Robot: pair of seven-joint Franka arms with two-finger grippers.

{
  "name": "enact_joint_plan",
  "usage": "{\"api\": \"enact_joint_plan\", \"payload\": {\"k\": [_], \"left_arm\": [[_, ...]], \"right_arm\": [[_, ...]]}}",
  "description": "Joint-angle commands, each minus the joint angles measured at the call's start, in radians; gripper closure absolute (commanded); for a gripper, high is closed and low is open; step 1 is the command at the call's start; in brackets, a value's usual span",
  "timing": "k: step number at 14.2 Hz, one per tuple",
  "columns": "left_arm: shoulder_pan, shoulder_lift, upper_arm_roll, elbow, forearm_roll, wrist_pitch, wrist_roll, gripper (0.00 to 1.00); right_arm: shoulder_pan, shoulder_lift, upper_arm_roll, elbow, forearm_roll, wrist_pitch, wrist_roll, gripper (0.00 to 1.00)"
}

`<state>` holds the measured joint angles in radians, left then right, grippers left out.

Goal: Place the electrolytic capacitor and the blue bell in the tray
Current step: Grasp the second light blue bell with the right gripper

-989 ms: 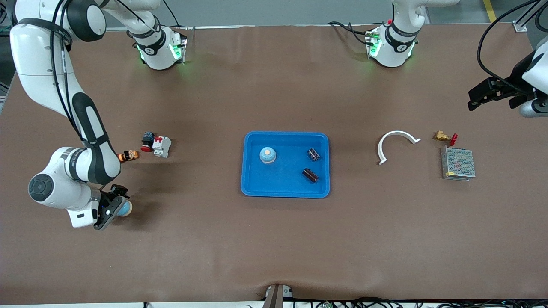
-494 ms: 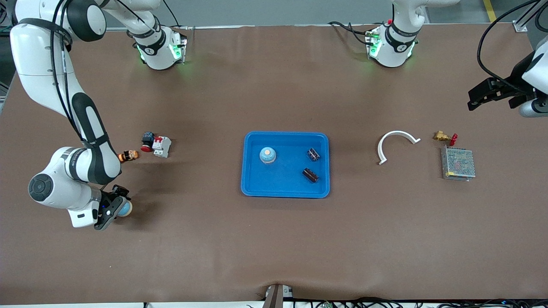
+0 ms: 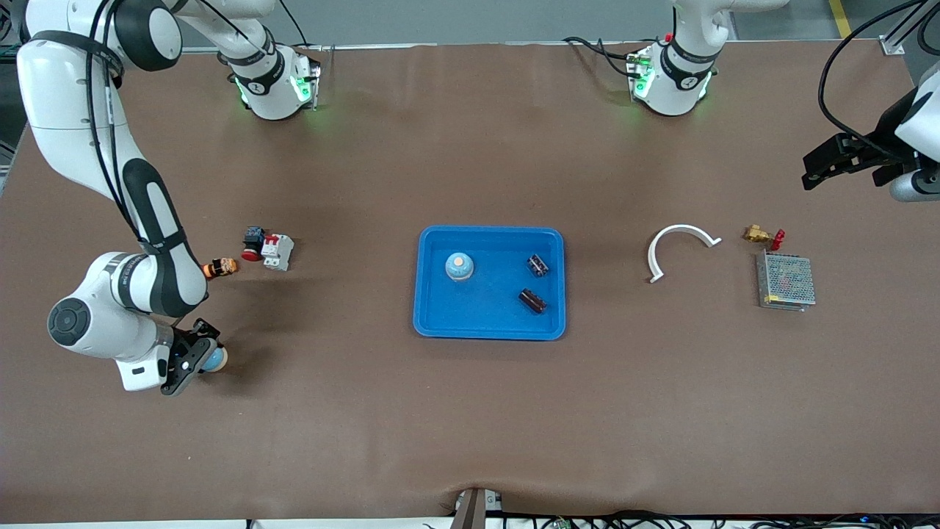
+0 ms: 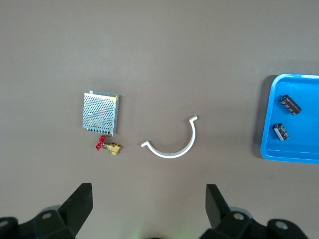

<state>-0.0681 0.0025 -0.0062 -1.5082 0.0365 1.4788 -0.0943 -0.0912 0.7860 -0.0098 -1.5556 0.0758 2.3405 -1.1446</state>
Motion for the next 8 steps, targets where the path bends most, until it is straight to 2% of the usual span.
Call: {"api": "enact_joint_plan", "payload": {"k": [1,3,8], "left_arm": [[0.001,-0.016,0.000,-0.015,-0.020,-0.002,0.010,0.00],[0.001,-0.015,0.000,-0.015,-0.020,0.000,0.010,0.00],[0.001,-0.015,0.000,-0.015,-0.020,-0.002,0.011,0.00]], "right_arm": [[-0.001,-0.008,0.013,0.002,0.016,-0.007,0.031,0.46],[0.008,-0.011,0.013,0.021,0.016,-0.013,0.057,0.46],[0.045,-0.011,0.013,0.120,0.016,-0.139,0.173,0.46]]}}
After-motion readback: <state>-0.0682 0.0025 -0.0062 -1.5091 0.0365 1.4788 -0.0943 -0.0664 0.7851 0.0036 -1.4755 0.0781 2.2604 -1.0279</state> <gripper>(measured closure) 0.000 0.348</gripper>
